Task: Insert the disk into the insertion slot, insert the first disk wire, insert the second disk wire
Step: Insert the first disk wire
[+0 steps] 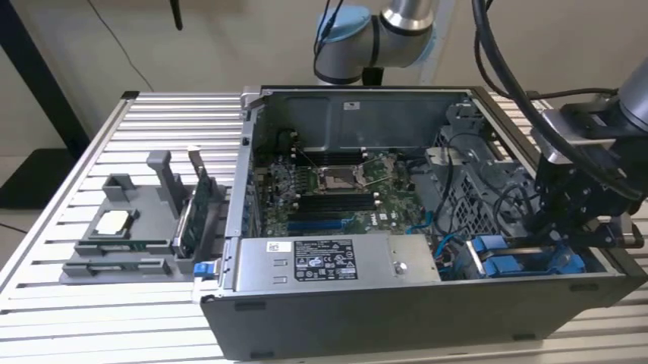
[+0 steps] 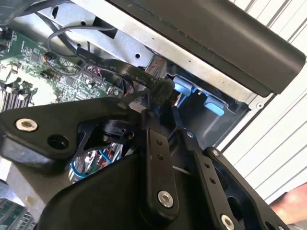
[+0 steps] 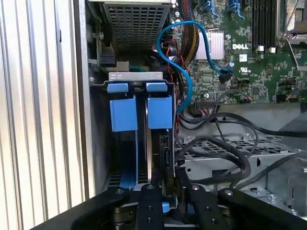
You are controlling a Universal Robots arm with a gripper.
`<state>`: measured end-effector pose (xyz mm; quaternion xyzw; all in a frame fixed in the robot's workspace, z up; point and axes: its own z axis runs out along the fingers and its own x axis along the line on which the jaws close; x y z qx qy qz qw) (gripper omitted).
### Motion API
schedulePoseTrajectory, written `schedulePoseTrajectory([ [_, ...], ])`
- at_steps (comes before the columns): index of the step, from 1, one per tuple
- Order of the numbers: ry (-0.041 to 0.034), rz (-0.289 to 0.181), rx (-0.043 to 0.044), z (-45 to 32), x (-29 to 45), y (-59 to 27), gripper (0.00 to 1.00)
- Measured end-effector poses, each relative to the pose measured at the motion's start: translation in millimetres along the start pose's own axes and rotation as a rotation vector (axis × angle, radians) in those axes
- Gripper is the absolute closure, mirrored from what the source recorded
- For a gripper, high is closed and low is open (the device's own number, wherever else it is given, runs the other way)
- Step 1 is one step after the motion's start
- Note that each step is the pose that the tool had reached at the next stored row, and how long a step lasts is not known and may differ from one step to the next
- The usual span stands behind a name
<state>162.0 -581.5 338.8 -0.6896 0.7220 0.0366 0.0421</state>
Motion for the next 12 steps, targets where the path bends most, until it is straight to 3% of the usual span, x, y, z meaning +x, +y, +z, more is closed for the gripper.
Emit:
schedulePoseTrajectory([
  [12, 0.0001, 0.0, 0.0, -23.2, -2.6, -0.2, 0.73],
])
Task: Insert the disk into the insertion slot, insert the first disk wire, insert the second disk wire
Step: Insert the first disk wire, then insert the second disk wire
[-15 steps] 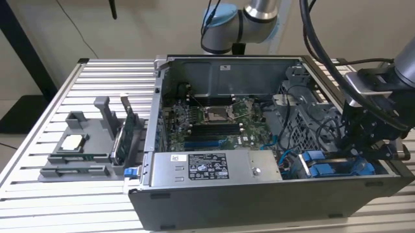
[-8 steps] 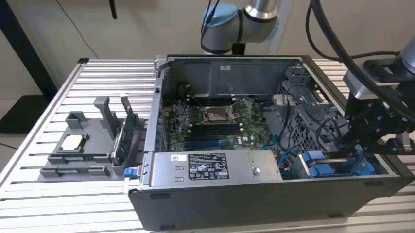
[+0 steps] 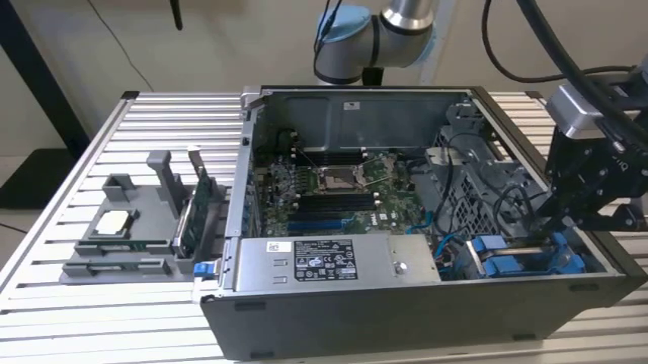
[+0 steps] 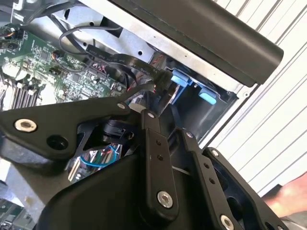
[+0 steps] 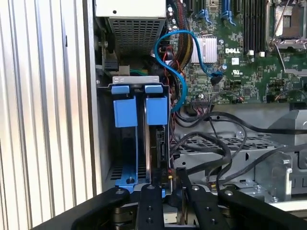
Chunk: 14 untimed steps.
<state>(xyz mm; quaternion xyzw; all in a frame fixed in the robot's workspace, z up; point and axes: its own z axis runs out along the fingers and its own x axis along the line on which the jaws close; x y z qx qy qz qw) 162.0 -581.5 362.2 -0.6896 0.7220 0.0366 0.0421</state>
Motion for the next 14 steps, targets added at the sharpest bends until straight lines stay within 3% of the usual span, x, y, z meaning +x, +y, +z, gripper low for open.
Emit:
schedulePoseTrajectory([
  [7, 0.0, 0.0, 0.0, -9.8, -1.1, 0.0, 0.73],
  [14, -0.0002, 0.0, 0.0, -13.8, -1.5, 0.0, 0.73],
])
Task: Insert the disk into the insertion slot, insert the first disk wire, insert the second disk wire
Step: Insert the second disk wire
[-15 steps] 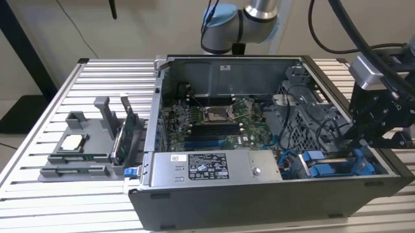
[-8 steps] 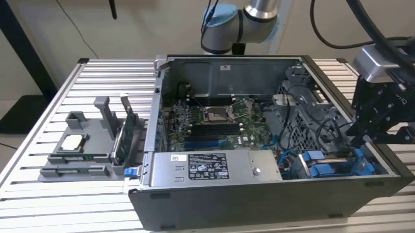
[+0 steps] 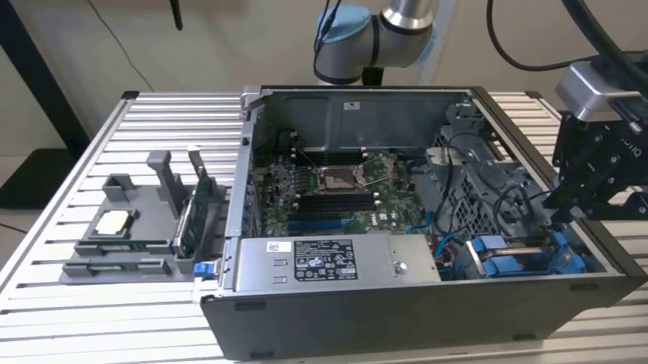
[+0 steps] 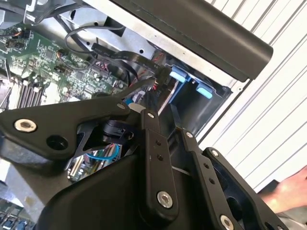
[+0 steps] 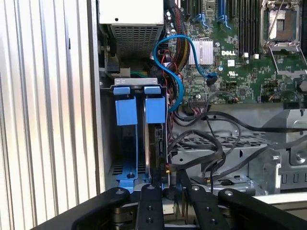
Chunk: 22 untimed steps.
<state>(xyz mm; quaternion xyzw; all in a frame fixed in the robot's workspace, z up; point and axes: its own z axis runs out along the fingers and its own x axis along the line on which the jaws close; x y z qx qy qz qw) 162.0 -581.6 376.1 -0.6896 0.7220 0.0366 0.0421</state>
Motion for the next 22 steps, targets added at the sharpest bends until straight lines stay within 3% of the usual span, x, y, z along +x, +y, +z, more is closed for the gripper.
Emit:
schedulePoseTrajectory([
  [15, 0.0001, 0.0, 0.0, -3.8, -0.6, 0.0, 0.73],
  [22, 0.0001, 0.0, 0.0, -3.1, -7.5, -3.1, 0.73],
])
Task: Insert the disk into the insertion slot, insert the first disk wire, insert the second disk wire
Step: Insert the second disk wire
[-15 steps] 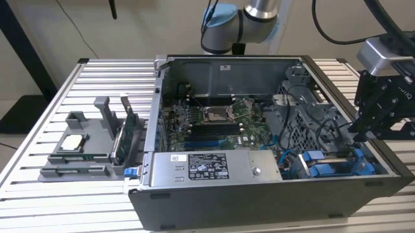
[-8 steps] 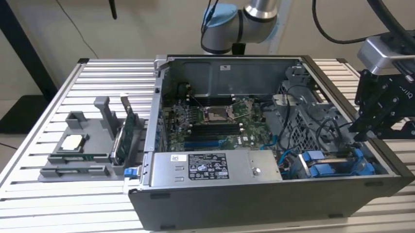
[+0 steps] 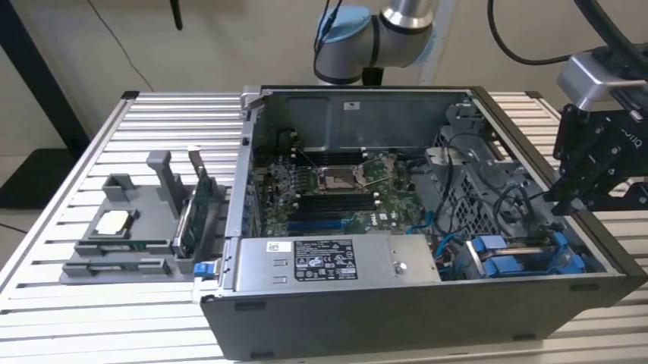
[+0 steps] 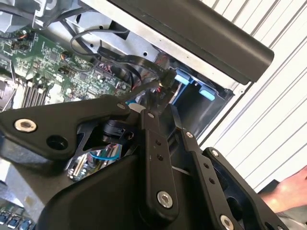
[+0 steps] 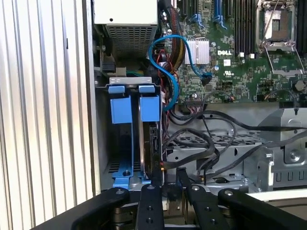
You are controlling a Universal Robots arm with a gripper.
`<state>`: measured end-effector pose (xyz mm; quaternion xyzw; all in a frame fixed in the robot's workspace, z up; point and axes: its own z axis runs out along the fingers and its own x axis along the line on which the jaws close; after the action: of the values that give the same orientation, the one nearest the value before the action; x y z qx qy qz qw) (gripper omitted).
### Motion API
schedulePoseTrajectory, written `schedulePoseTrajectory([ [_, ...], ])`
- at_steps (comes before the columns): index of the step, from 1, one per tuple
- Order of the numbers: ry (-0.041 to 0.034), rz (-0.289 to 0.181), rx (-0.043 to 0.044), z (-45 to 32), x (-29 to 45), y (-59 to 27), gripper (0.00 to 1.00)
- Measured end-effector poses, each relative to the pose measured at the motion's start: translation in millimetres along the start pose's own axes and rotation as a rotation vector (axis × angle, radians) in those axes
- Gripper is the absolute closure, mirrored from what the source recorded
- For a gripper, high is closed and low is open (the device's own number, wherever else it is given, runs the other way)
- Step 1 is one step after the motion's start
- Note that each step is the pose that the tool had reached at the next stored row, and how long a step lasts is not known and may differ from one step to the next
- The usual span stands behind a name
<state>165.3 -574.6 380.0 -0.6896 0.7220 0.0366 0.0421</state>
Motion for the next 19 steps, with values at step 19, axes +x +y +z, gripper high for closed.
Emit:
schedulePoseTrajectory([
  [19, 0.0, 0.0, -0.0005, 1.1, -2.9, -25.7, 0.73],
])
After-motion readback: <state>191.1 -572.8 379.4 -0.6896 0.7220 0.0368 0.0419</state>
